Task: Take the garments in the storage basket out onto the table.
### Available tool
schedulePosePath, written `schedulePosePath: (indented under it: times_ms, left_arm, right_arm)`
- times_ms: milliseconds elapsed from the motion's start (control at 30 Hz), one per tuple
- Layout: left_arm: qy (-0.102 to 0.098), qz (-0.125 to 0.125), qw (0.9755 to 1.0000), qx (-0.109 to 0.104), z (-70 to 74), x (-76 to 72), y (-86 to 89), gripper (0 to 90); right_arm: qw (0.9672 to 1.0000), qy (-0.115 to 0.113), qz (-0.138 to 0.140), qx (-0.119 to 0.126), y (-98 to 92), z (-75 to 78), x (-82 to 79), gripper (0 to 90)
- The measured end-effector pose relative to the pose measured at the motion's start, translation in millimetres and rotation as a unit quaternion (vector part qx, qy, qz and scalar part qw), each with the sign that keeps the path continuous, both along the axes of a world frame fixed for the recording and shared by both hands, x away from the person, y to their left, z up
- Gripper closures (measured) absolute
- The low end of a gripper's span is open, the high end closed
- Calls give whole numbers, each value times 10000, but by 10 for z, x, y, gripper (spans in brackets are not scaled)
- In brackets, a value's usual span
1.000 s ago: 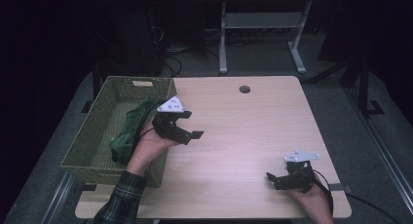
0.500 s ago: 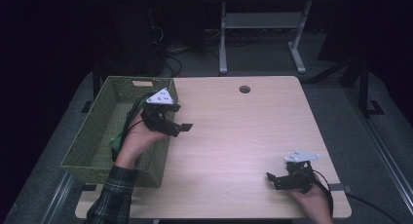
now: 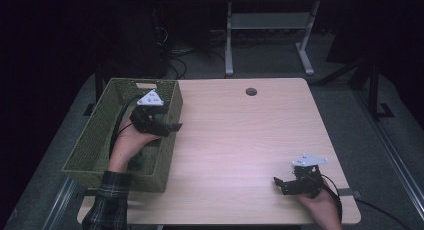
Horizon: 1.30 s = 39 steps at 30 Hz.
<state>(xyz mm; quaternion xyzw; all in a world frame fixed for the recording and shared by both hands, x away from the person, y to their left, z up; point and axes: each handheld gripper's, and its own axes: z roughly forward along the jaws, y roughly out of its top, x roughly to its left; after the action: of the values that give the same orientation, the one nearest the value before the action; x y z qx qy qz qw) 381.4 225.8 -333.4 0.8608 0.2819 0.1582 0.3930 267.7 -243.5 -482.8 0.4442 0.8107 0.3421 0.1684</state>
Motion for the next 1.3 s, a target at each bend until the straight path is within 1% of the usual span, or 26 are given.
schedulePosePath:
  times_ms: [67, 233, 267, 333, 467, 500, 533, 600, 700, 733, 800, 833, 933, 1067, 1133, 1200, 1300]
  left_arm:
    - [0, 50, 10000, -5, 0, 2, 41, 210]
    - [-43, 169, 9998, 93, -6, 15, 133, 221]
    - [-14, 198, 9998, 80, -10, 12, 148, 224]
    - [-25, 225, 9997, 103, -9, 18, 194, 230]
    - [-12, 395, 9991, 131, -22, 29, 300, 242]
    - [-12, 395, 9991, 131, -22, 29, 300, 247]
    - [5, 467, 9988, 167, -36, 37, 358, 264]
    - [14, 533, 9984, 207, -52, 47, 412, 294]
    - [-1, 624, 9977, 275, -69, 60, 483, 325]
    - [-20, 672, 9974, 243, -79, 64, 501, 333]
    - [2, 727, 9970, 267, -97, 73, 541, 352]
    - [-4, 735, 9968, 311, -107, 80, 560, 358]
    - [52, 799, 9962, 332, -150, 97, 610, 374]
    - [128, 867, 9950, 484, -219, 126, 679, 400]
    - [181, 914, 9943, 509, -256, 142, 716, 409]
    - [226, 951, 9935, 585, -291, 159, 756, 423]
    - [317, 1015, 9924, 611, -344, 182, 811, 434]
  right_arm:
    - [10000, 3, -2, 2, 1, 0, 0, 28]
    - [10000, 0, 1, 0, 0, 0, 0, 28]
    - [10000, 0, -1, 2, 0, 0, 0, 28]
    - [10000, 1, -2, 2, 0, 0, 0, 28]
    - [10000, 0, 0, 1, 0, 0, 0, 28]
    - [10000, -1, 1, 0, 0, 0, 0, 28]
    - [10000, 0, 1, 1, 0, 0, 0, 28]
    - [10000, 0, 0, 1, 0, 0, 0, 28]
    - [10000, 1, -1, 1, 0, 0, 0, 28]
    - [10000, 0, 1, 1, 0, 0, 0, 28]
    - [10000, -1, 2, 1, 0, 0, 0, 27]
    - [10000, -1, 1, 1, 0, 0, 0, 28]
    - [10000, 0, 0, 0, 0, 0, 0, 27]
    - [10000, -1, 1, 0, 0, 0, 0, 27]
    - [10000, -1, 1, 0, 0, 0, 0, 28]
    - [10000, 0, 0, 0, 0, 0, 0, 28]
    - [10000, 4, -4, 3, 1, 0, 0, 28]
